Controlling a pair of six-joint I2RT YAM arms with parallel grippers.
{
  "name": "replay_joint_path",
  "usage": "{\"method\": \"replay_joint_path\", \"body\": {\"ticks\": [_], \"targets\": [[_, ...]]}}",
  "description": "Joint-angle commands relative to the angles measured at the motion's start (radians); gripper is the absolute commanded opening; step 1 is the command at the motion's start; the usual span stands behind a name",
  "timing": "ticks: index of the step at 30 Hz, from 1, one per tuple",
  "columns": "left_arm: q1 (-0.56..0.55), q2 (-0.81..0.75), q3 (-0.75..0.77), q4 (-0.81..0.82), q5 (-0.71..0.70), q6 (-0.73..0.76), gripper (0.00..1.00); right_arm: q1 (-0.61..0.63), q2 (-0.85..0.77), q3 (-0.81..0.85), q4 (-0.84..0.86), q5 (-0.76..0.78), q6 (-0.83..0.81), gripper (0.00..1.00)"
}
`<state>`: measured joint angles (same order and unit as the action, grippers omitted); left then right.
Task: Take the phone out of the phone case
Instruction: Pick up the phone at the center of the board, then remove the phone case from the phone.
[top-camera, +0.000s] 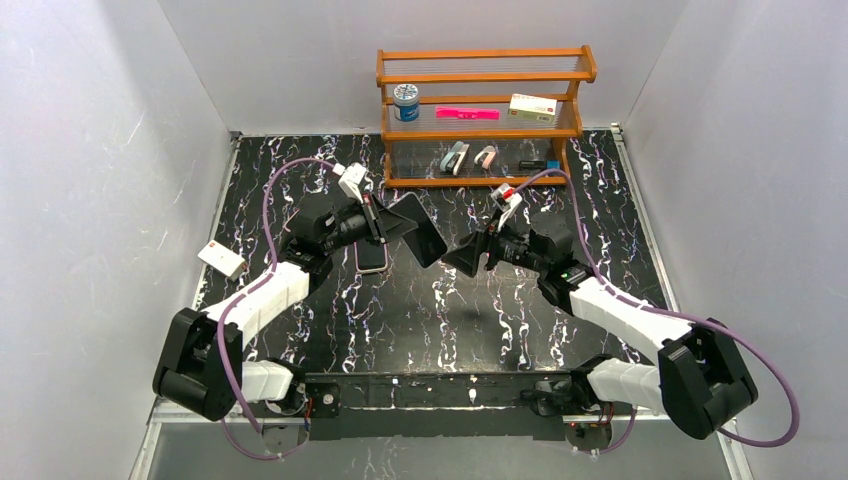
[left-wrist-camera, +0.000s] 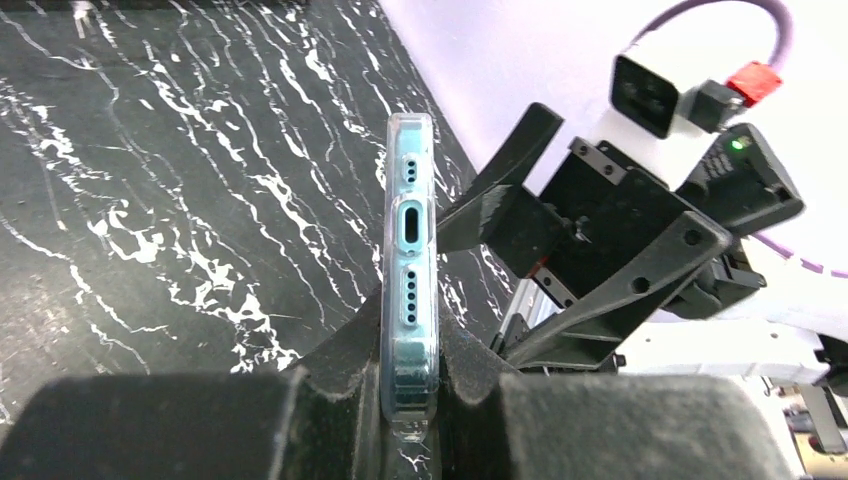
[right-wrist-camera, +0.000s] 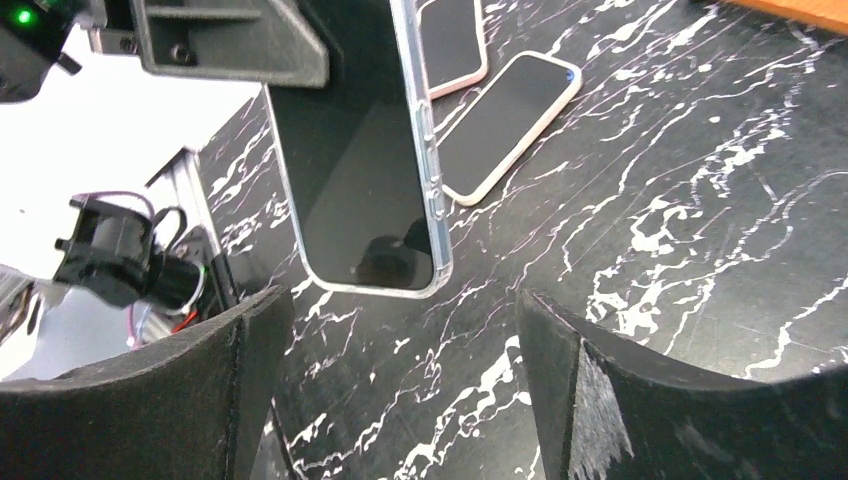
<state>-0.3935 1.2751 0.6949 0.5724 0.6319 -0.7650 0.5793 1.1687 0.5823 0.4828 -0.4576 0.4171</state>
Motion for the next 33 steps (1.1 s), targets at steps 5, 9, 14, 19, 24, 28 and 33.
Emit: {"method": "replay_joint_path", "body": {"ticks": [5,9,14,19,24,28,33], "targets": [[0.007,-0.002,0.007,0.152,0.118,-0.038,0.0,-0.056,0.011,0.014,0.066,-0.297,-0.048,0.82],[0.007,-0.01,-0.021,0.194,0.075,-0.092,0.0,-0.058,0.03,0.009,0.13,-0.324,0.043,0.81],[0.007,-0.05,-0.143,0.286,-0.112,-0.285,0.0,-0.021,0.023,-0.08,0.321,-0.227,0.228,0.8],[-0.001,-0.09,-0.205,0.396,-0.229,-0.401,0.0,0.089,0.026,-0.089,0.341,-0.068,0.286,0.8],[-0.016,-0.126,-0.224,0.467,-0.28,-0.492,0.0,0.146,0.046,-0.132,0.445,0.063,0.38,0.76],[-0.031,-0.159,-0.248,0.487,-0.316,-0.528,0.0,0.166,0.051,-0.152,0.48,0.128,0.427,0.75],[-0.042,-0.168,-0.262,0.505,-0.324,-0.562,0.0,0.18,0.08,-0.151,0.555,0.14,0.459,0.75]]}}
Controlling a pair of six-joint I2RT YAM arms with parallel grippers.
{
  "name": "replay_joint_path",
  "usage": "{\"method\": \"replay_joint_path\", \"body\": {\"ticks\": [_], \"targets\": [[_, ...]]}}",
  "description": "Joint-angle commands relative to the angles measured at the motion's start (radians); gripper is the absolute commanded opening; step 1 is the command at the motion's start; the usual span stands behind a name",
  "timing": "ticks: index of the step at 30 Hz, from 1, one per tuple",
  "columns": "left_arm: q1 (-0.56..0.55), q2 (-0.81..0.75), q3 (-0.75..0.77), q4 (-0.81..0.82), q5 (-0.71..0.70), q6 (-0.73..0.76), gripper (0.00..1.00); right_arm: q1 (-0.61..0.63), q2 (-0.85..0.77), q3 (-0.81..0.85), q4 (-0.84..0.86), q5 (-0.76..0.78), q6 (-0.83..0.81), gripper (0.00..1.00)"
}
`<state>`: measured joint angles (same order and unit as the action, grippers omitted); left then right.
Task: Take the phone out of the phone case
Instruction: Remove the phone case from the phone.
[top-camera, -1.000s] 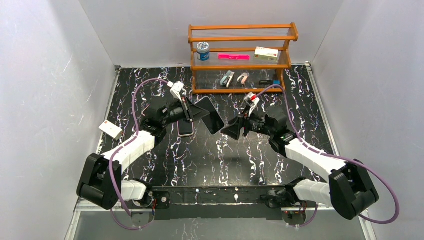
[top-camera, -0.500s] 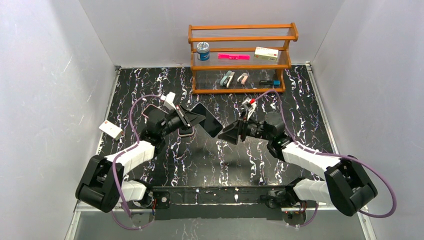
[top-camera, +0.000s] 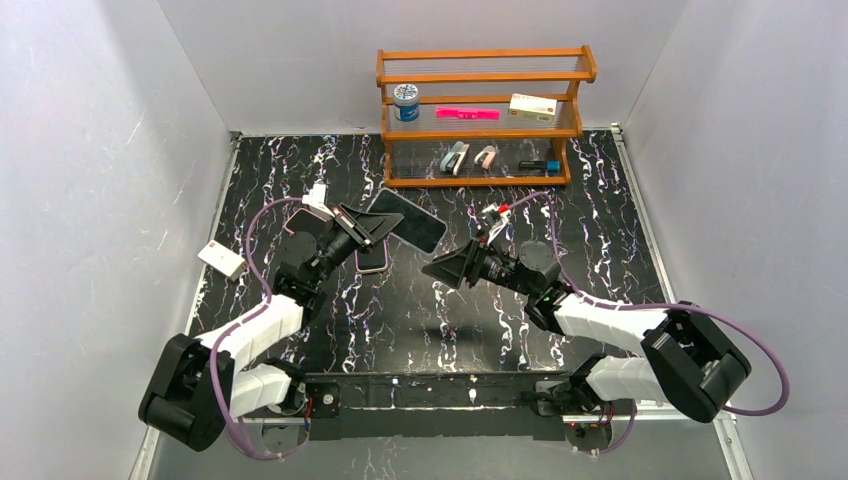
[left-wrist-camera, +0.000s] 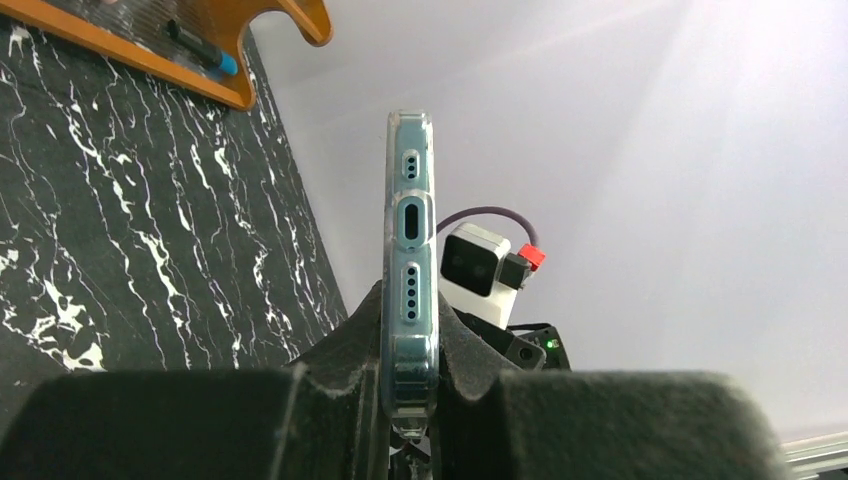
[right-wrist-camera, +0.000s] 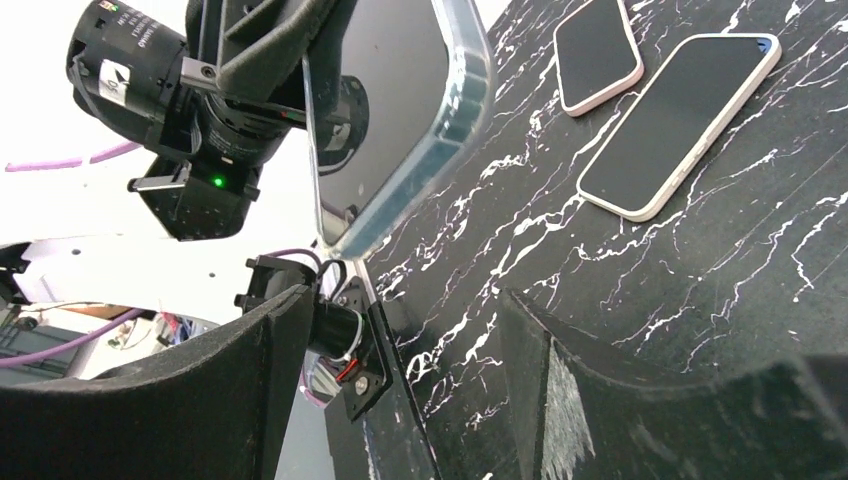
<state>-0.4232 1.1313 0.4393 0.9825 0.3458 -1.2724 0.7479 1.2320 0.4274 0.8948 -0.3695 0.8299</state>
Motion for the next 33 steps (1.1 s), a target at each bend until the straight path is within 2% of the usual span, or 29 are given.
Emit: {"method": "replay_joint_path", "body": {"ticks": [1,10,20,28,33], "targets": [[-0.017,-0.023,-0.006,0.099,-0.036,-0.064,0.0,0.012,0.025,0.004,0.163,0.055,0.054,0.75],[-0.029,-0.015,-0.02,0.108,-0.049,-0.145,0.0,0.011,0.059,0.021,0.274,0.007,0.064,0.7],[-0.029,0.001,-0.025,0.107,-0.043,-0.178,0.0,0.01,0.035,0.029,0.275,-0.008,0.028,0.65],[-0.029,0.003,-0.035,0.108,-0.026,-0.18,0.0,0.007,0.026,0.017,0.306,-0.018,0.024,0.5],[-0.029,-0.015,-0.054,0.107,-0.026,-0.14,0.0,0.006,0.027,0.013,0.334,-0.007,0.061,0.57]]}}
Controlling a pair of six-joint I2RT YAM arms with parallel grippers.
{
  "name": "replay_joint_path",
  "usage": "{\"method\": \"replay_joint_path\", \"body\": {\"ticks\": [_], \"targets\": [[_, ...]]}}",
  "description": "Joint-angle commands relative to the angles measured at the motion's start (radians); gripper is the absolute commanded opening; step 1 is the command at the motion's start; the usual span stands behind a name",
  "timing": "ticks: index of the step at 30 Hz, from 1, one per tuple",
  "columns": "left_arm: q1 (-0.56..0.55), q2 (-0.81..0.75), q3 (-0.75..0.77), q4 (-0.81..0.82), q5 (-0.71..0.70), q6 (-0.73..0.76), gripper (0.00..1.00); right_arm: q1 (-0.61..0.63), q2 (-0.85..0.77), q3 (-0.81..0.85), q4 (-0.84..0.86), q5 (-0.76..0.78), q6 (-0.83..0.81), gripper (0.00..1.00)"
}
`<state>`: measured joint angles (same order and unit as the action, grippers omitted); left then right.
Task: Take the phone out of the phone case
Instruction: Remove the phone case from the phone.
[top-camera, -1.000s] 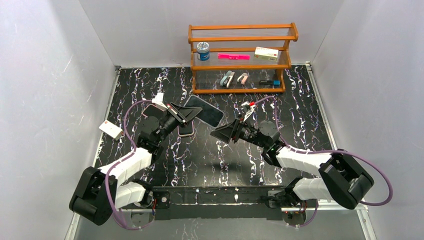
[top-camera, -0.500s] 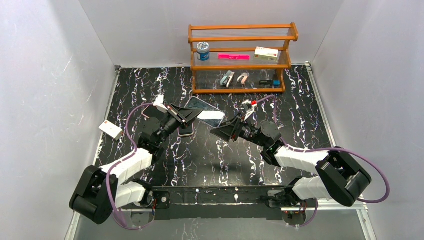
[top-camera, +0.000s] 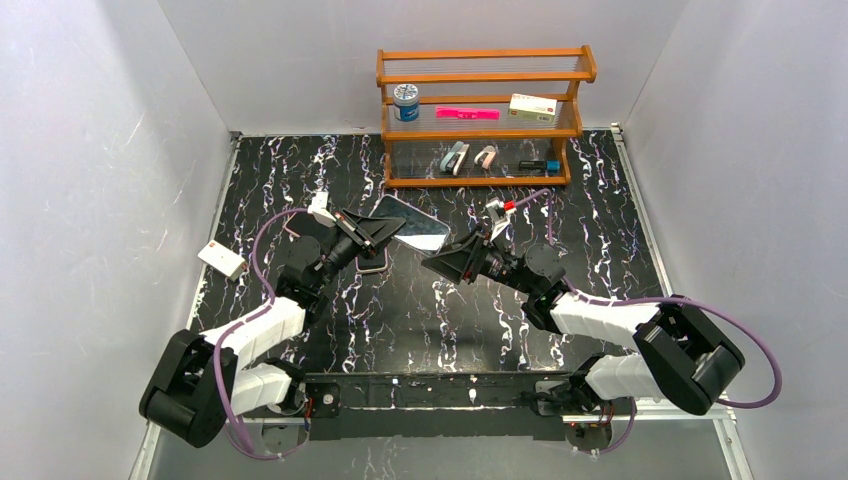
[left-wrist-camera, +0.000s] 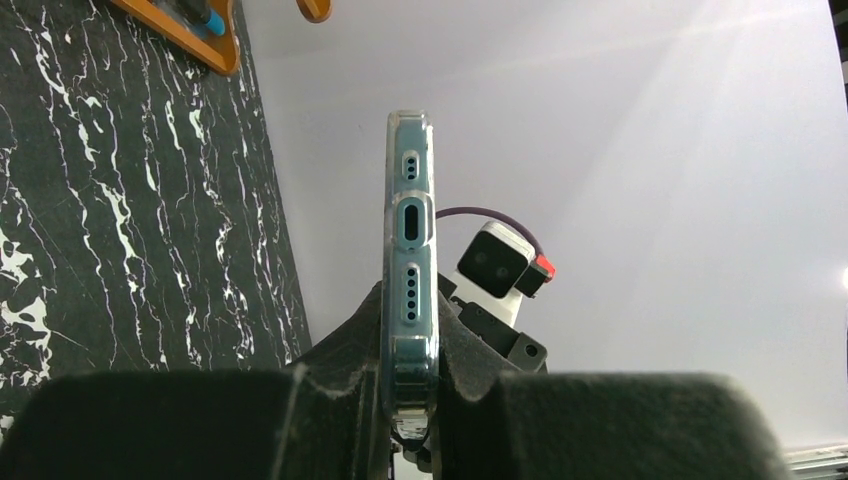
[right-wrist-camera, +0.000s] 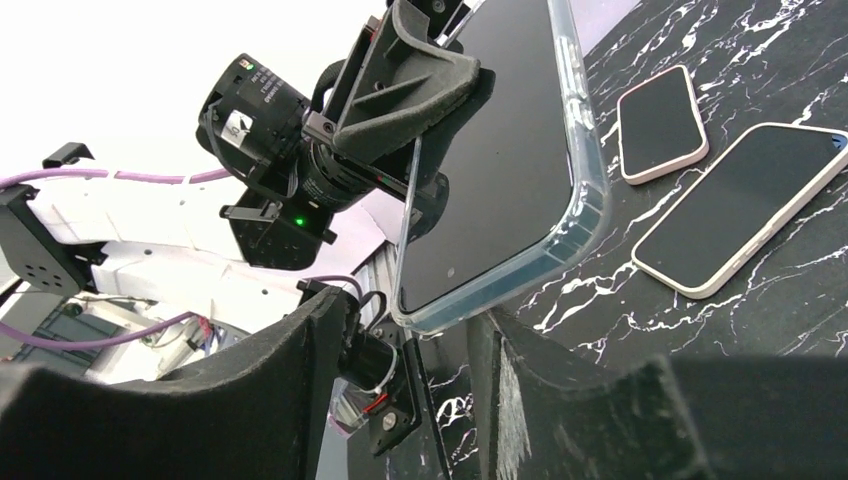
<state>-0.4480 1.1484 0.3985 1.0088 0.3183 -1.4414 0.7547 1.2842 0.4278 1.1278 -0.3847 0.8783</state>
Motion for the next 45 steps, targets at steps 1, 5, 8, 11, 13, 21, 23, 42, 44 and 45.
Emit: {"method": "replay_joint_path", "body": {"ticks": [1,5,8,11,13,21,23,42,44,45], "targets": [[-0.005,-0.034,-0.017,0.082,-0.002,0.03,0.0,-0.001,-0.025,0.011,0.104,0.011,0.015,0.57],[-0.004,-0.04,-0.02,0.082,-0.012,0.035,0.0,-0.003,-0.012,0.009,0.111,0.006,0.015,0.49],[-0.004,-0.045,-0.023,0.082,-0.015,0.04,0.0,-0.004,-0.003,-0.002,0.134,0.005,0.015,0.4],[-0.004,-0.049,-0.035,0.082,-0.018,0.021,0.0,-0.006,0.0,-0.001,0.119,-0.001,-0.012,0.26],[-0.005,-0.046,-0.041,0.082,-0.008,0.0,0.0,-0.008,0.005,-0.001,0.11,-0.011,-0.045,0.15],[-0.006,-0.058,-0.043,0.085,0.044,-0.09,0.0,-0.055,0.051,0.036,0.084,-0.137,-0.205,0.01],[-0.006,-0.066,-0.039,0.086,0.058,-0.104,0.0,-0.071,0.068,0.052,0.068,-0.171,-0.251,0.01],[-0.012,-0.04,-0.006,0.271,0.129,-0.247,0.0,-0.121,0.24,0.274,-0.198,-0.377,-0.541,0.01],[-0.012,-0.038,0.003,0.276,0.14,-0.231,0.0,-0.13,0.247,0.291,-0.246,-0.331,-0.534,0.01],[-0.012,-0.038,0.007,0.281,0.147,-0.222,0.0,-0.139,0.252,0.296,-0.251,-0.314,-0.496,0.01]]}}
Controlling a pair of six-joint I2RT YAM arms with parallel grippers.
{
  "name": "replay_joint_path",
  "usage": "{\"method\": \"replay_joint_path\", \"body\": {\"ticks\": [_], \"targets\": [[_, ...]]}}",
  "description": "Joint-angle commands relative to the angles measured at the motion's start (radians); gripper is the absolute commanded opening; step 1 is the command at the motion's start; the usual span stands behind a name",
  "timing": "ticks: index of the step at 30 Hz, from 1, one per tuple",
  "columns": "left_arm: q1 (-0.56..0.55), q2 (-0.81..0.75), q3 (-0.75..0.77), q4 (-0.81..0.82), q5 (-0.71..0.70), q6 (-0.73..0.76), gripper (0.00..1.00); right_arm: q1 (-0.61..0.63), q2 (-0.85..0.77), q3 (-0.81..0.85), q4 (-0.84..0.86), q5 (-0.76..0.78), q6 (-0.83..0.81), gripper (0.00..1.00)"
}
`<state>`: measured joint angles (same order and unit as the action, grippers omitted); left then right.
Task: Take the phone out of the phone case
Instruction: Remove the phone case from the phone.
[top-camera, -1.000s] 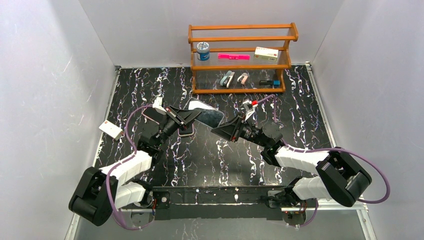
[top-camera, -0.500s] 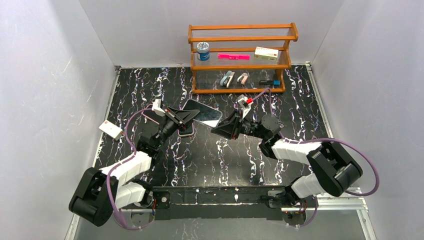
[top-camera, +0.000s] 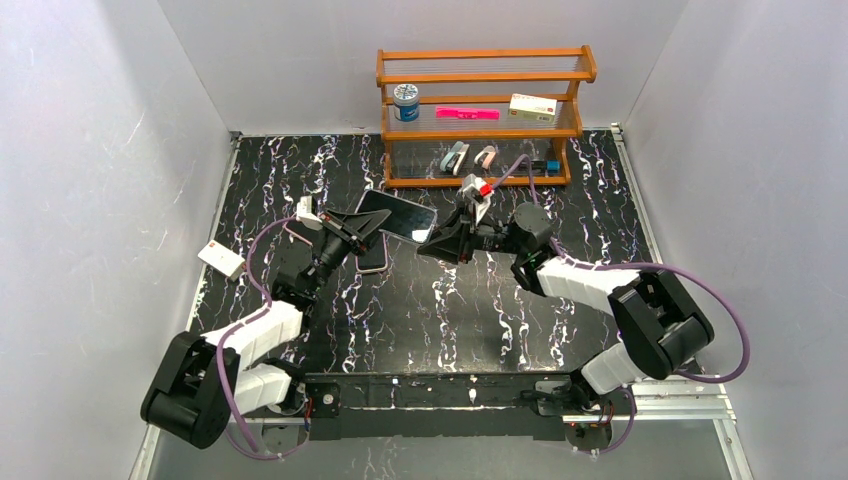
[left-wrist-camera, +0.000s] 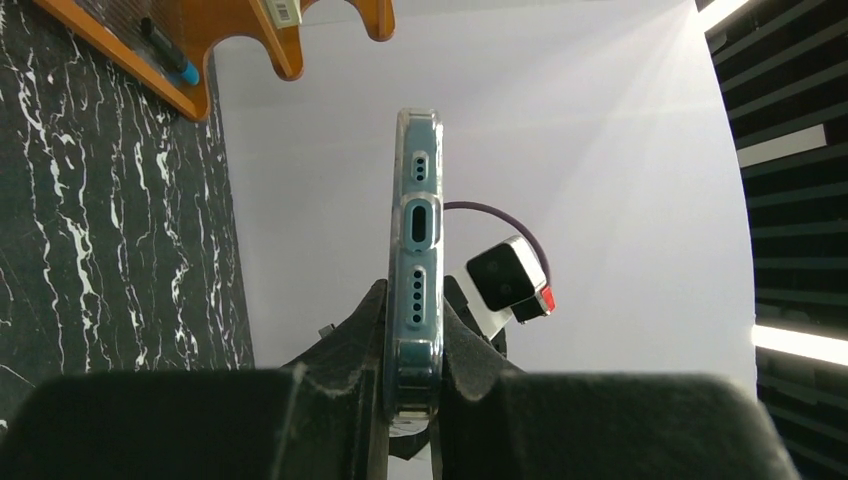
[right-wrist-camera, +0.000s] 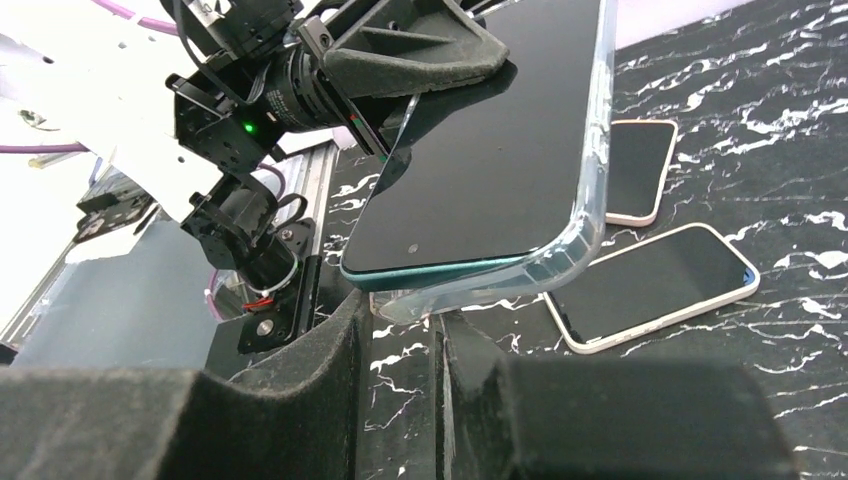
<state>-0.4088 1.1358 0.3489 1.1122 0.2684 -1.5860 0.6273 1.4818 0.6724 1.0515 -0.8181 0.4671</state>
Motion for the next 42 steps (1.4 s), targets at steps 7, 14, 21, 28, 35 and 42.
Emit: {"method": "replay_joint_path", "body": {"ticks": [7,14,21,28,35,42], "targets": [[-0.051,-0.011,0.06,0.26,0.213,-0.095,0.0,-0.054,0.036,0.07,-0.38,0.343,0.041,0.01],[-0.051,0.028,0.083,0.39,0.255,-0.074,0.0,-0.089,0.036,0.088,-0.454,0.315,0.161,0.01],[-0.051,0.029,0.066,0.416,0.288,-0.032,0.0,-0.129,0.017,0.074,-0.421,0.253,0.32,0.08],[-0.003,0.162,0.091,0.414,0.396,0.004,0.0,-0.137,-0.092,0.035,-0.482,0.15,0.154,0.55],[0.081,0.224,0.174,0.356,0.551,0.038,0.0,-0.18,-0.271,-0.035,-0.657,0.098,-0.018,0.79],[0.11,0.261,0.294,0.25,0.732,0.107,0.0,-0.182,-0.356,0.037,-0.826,0.04,-0.167,0.88]]}}
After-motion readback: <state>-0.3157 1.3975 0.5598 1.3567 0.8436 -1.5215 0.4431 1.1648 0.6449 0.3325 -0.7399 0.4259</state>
